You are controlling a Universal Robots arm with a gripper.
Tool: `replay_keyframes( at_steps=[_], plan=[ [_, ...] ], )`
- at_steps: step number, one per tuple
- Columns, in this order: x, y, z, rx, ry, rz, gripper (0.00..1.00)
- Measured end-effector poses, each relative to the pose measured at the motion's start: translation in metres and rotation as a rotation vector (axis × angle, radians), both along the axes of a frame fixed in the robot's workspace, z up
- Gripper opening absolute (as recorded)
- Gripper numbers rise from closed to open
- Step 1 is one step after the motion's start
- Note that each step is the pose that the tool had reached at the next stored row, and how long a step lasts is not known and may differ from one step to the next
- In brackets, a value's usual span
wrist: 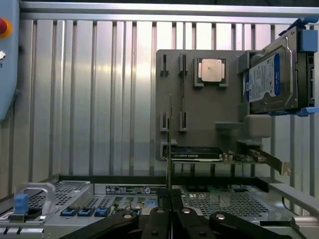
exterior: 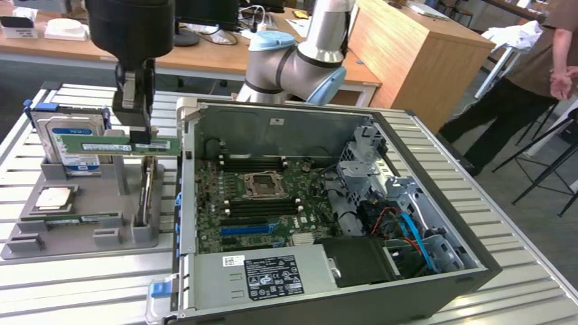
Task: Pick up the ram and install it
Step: 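Pick up the ram and move it above insertion slot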
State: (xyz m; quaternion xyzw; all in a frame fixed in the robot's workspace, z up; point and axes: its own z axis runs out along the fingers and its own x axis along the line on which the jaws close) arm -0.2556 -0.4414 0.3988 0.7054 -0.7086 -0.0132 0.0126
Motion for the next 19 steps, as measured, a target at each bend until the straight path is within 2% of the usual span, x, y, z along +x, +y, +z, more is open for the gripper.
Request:
replay_keyframes(
  at_steps=[12,19],
  plan=[
    [0.023,0.0000,0.0000,0.0000,0.0000,0.000,0.11],
    [0.028,0.0000,0.0000,0.0000,0.0001,0.000,0.11]
  ],
)
